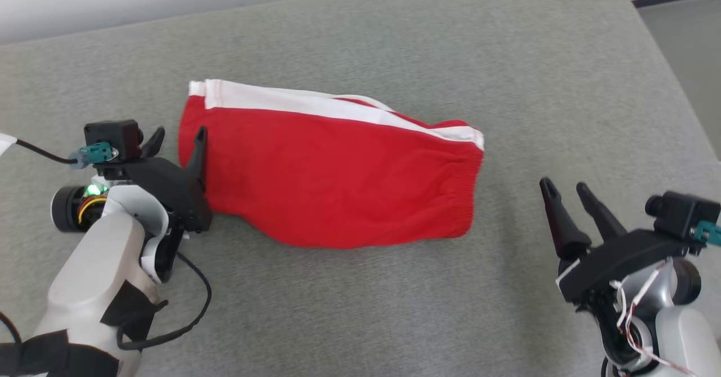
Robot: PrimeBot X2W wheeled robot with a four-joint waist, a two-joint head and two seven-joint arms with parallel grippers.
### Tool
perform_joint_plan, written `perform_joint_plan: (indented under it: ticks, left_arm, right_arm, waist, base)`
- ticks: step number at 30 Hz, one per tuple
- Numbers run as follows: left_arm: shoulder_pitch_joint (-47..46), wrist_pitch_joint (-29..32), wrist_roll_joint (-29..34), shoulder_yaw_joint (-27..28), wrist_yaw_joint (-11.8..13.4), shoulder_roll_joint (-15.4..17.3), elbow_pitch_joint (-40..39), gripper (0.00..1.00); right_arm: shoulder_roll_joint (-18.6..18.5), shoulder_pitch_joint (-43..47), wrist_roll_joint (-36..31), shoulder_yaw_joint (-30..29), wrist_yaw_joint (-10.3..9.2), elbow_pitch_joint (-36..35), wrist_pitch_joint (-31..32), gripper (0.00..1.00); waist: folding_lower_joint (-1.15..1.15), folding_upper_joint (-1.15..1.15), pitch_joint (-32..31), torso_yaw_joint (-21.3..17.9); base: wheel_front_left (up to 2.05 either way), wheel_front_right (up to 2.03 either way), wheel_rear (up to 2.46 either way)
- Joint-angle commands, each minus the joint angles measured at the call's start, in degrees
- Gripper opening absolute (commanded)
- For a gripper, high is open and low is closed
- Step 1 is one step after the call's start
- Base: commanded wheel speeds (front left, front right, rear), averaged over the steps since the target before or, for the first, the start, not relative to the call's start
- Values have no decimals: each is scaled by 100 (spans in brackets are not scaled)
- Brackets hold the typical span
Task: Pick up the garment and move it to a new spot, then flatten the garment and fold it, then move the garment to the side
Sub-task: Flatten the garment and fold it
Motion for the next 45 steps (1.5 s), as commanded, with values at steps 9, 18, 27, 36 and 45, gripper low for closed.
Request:
perform_joint_plan:
  ticks: [9, 18, 27, 36, 45]
  left_arm:
    - [223, 610, -172, -27, 175, 91, 233, 100]
    - [723, 751, -257, -98, 248, 11, 17, 0]
    - [1495, 454, -351, -12, 654, -18, -541, 0]
    - [2223, 480, -512, 53, 960, 29, -1249, 0]
    - [2511, 48, -419, 148, 1158, 149, -1832, 100]
  right_arm:
    - [3, 489, 196, 51, -12, -343, -45, 100]
    - [4, 661, 77, -56, -12, -473, 33, 100]
    - [3, 754, 5, -77, -12, -548, 188, 100]
    - [4, 870, -80, -171, -12, -655, 357, 100]
    - [6, 676, -421, 19, -12, -698, 916, 100]
  waist:
    - [1, 0, 49, -342]
    - [1, 0, -212, -172]
    - [1, 0, -561, 130]
    - [1, 0, -841, 260]
    - [1, 0, -983, 339]
  base:
    - [0, 0, 0]
    - [0, 0, 0]
    - [0, 0, 0]
    - [0, 0, 0]
    - [0, 0, 0]
